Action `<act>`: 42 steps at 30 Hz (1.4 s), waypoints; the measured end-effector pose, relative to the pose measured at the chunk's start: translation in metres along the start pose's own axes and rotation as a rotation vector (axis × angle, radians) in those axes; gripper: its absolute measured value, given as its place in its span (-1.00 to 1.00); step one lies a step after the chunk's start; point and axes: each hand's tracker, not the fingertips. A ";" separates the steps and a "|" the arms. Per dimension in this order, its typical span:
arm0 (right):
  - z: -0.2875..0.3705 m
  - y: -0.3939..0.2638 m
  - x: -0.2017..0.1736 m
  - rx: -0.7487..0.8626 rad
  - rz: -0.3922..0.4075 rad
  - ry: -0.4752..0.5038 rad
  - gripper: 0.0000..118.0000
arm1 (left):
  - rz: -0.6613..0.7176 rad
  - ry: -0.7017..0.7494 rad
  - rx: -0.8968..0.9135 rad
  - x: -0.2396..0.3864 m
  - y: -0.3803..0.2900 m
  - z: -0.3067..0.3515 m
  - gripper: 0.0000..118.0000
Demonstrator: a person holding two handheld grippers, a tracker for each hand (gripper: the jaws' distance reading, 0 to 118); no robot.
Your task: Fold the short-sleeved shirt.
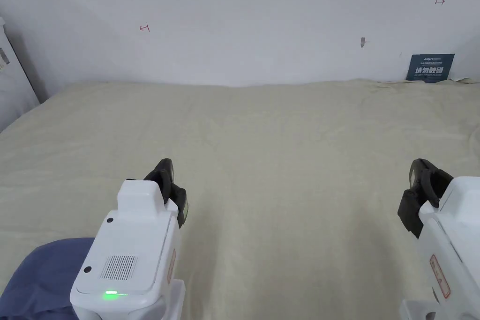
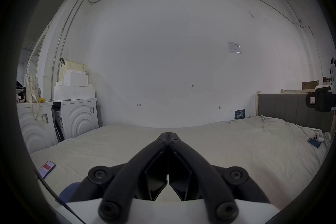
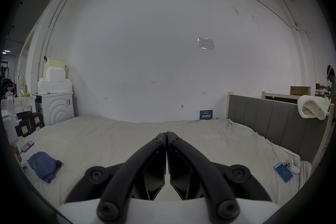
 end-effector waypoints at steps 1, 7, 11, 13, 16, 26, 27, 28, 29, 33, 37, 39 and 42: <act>0.000 0.000 0.000 0.000 0.002 0.001 -0.99 | 0.002 -0.001 0.000 0.000 0.000 0.000 -1.00; 0.000 0.000 -0.001 0.002 0.006 0.002 -0.99 | -0.007 -0.003 0.000 0.000 -0.001 0.000 -1.00; 0.001 0.001 -0.001 0.002 0.006 0.002 -0.99 | -0.009 0.000 0.002 0.000 -0.001 0.001 -1.00; 0.001 0.001 -0.002 0.002 0.007 0.002 -0.99 | -0.011 -0.002 0.000 0.001 -0.002 0.000 -1.00; 0.001 0.000 -0.002 -0.001 0.009 0.000 -0.99 | -0.011 0.000 -0.002 0.000 -0.002 0.001 -1.00; 0.002 -0.001 0.000 0.001 0.007 -0.007 0.38 | 0.008 -0.005 -0.021 -0.003 -0.002 -0.002 -0.37; 0.002 -0.001 0.000 0.001 0.005 -0.007 0.46 | 0.015 -0.002 -0.026 -0.003 -0.003 -0.002 -0.14; 0.003 0.001 -0.001 0.002 0.005 -0.008 0.51 | 0.016 0.003 -0.027 -0.003 -0.003 -0.003 0.18; 0.004 0.001 -0.001 0.004 0.007 -0.010 0.54 | 0.018 0.003 -0.033 -0.004 -0.003 -0.003 0.35; 0.005 0.001 0.000 0.010 0.007 -0.010 0.65 | 0.028 -0.008 -0.042 -0.004 -0.004 -0.003 0.64; 0.006 0.000 0.000 0.013 0.006 -0.014 0.93 | 0.023 -0.011 -0.040 -0.003 -0.004 -0.002 0.80; 0.006 0.000 0.001 0.015 0.003 -0.012 0.97 | 0.030 -0.025 -0.044 -0.004 -0.004 -0.003 1.00; 0.006 -0.001 0.001 0.016 0.006 -0.014 0.97 | 0.019 -0.019 -0.025 -0.002 -0.002 0.000 1.00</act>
